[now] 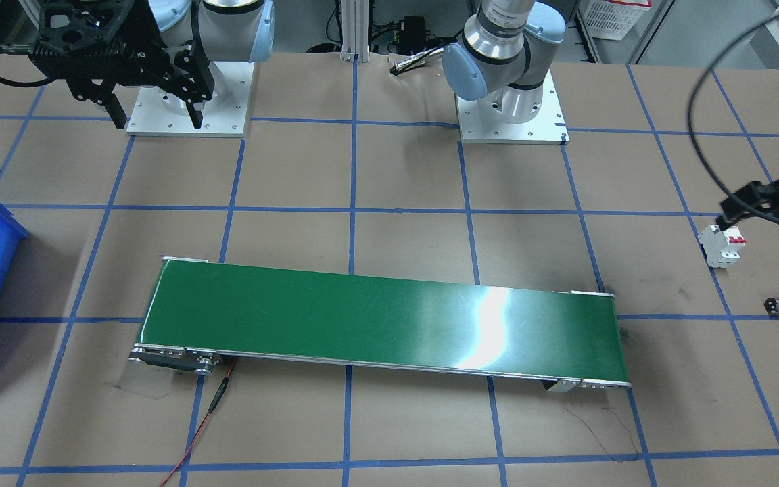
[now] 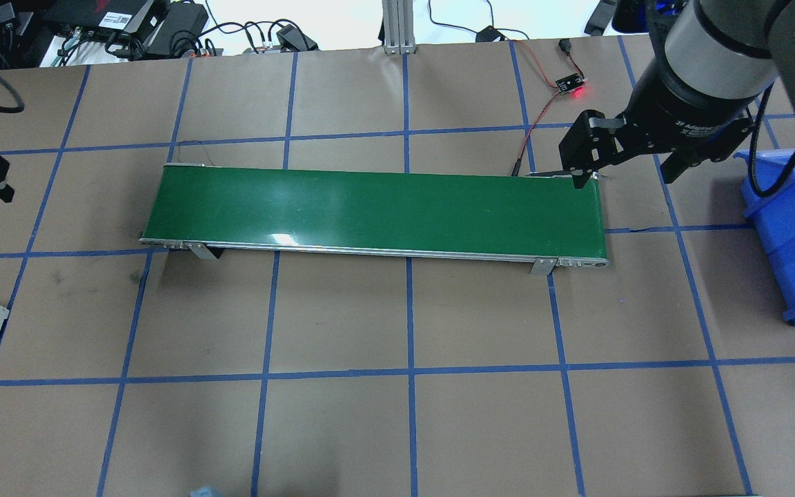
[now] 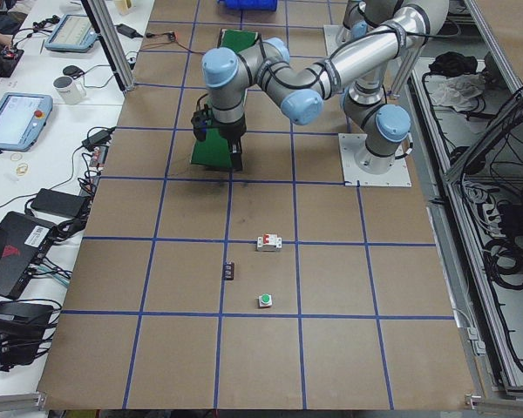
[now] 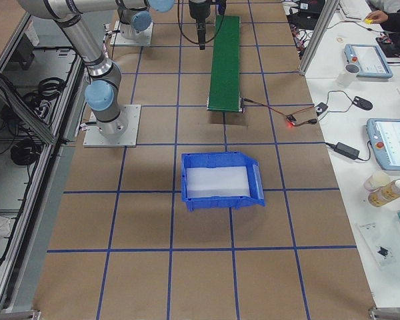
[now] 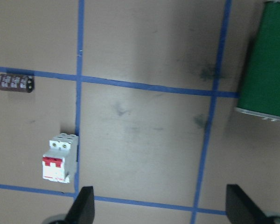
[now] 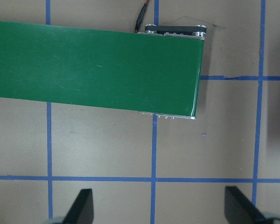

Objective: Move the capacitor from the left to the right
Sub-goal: 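Move the left gripper outward and down toward the black capacitor on the table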

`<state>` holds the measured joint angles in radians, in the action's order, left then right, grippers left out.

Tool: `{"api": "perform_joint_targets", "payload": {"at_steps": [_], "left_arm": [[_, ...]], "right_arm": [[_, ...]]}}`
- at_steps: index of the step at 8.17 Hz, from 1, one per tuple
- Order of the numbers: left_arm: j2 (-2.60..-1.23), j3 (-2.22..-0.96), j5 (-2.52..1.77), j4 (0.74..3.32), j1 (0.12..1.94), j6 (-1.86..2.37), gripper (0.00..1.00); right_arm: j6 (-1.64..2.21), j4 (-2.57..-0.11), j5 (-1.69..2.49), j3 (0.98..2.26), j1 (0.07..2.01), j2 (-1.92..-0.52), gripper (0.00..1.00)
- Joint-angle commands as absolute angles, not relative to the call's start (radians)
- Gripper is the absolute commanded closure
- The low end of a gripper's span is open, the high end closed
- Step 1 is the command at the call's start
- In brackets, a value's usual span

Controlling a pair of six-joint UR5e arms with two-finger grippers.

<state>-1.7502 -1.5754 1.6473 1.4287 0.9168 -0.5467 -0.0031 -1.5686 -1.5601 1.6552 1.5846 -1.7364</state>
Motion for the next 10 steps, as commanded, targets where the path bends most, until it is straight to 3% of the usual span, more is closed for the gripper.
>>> {"api": "perform_joint_targets", "payload": {"at_steps": [1,5,10], "left_arm": [[-1.888,-1.574,1.649,1.245,0.743,-0.771,0.00],[-2.104,-1.415,1.649,1.180,0.707,-0.825,0.00],[-2.172,-1.402,1.643,1.123,0.707,-0.836,0.00]], "right_arm": [[-0.003,-1.568,-1.560,1.655,1.585,-1.736,0.00],[-0.003,-1.568,-1.560,1.655,1.585,-1.736,0.00],[-0.003,-1.568,-1.560,1.655,1.585,-1.736,0.00]]}}
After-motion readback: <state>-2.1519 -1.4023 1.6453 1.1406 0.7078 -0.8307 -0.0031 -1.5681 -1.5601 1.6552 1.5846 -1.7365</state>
